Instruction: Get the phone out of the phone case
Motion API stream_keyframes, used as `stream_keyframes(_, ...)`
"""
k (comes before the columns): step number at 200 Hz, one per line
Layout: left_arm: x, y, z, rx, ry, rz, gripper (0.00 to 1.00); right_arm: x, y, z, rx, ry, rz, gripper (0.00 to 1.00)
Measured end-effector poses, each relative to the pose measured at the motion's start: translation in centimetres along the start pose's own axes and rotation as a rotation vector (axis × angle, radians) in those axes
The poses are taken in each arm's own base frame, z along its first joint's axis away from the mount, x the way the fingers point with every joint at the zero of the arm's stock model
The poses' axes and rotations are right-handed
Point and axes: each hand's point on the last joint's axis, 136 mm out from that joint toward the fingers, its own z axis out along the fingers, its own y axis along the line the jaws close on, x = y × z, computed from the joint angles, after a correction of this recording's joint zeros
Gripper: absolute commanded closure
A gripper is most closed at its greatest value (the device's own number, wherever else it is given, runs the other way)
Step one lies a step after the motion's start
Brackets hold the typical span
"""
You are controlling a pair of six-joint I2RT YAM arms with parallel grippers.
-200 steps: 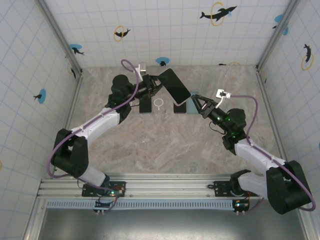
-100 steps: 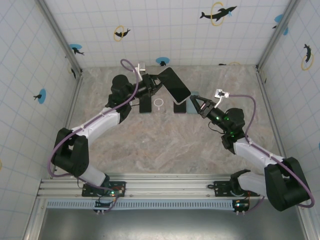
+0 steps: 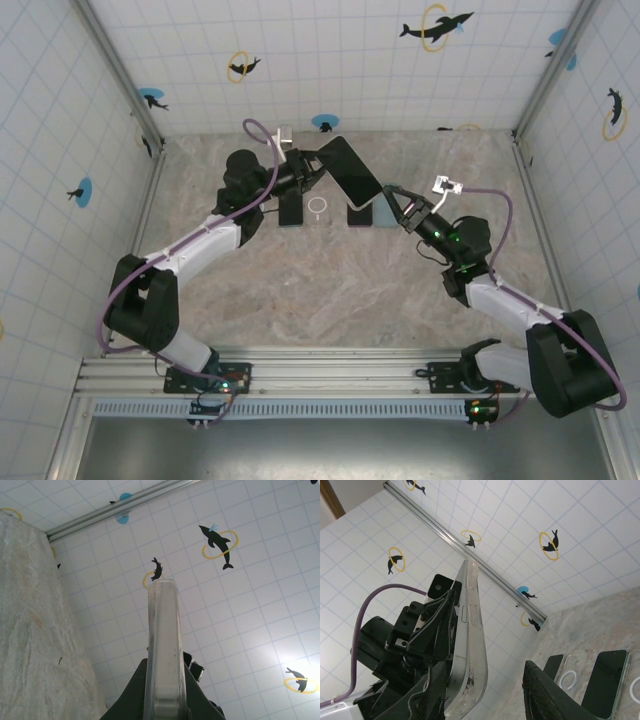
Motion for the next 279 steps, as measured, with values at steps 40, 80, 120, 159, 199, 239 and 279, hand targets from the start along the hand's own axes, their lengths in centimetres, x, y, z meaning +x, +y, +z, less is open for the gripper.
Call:
stream_keyframes(40,0.1,0.3,-0.1,0.0,-0.004,-0.013,1.0,0.2,-0.3,0.1,0.004,0.004,0.012,0.59)
stream_keyframes(80,0.0,0.2,-0.1,0.01,-0.007,-0.029,1.0,-0.1,-0.1,0.2,-0.012,-0.01,0.03,0.59)
stream_keyframes(120,-0.1,-0.4,-0.1,0.033,-0.008,-0.029,1.0,-1.0,-0.1,0.0,-0.016,-0.037,0.048,0.59)
stream_keyframes(159,-0.1,-0.7,-0.1,0.044,-0.007,-0.022,1.0,-0.8,-0.4,0.1,-0.012,-0.03,0.061,0.6)
stream_keyframes(199,0.0,-0.7,-0.1,0.044,-0.006,-0.024,1.0,-0.4,-0.6,0.2,-0.012,-0.017,0.066,0.6)
stream_keyframes(239,0.0,-0.7,-0.1,0.044,-0.004,-0.02,1.0,-0.5,-0.5,0.2,-0.02,-0.02,0.068,0.6)
stream_keyframes(279,0.0,-0.7,-0.1,0.044,-0.003,-0.018,1.0,-0.8,0.1,0.3,-0.052,-0.029,0.073,0.6)
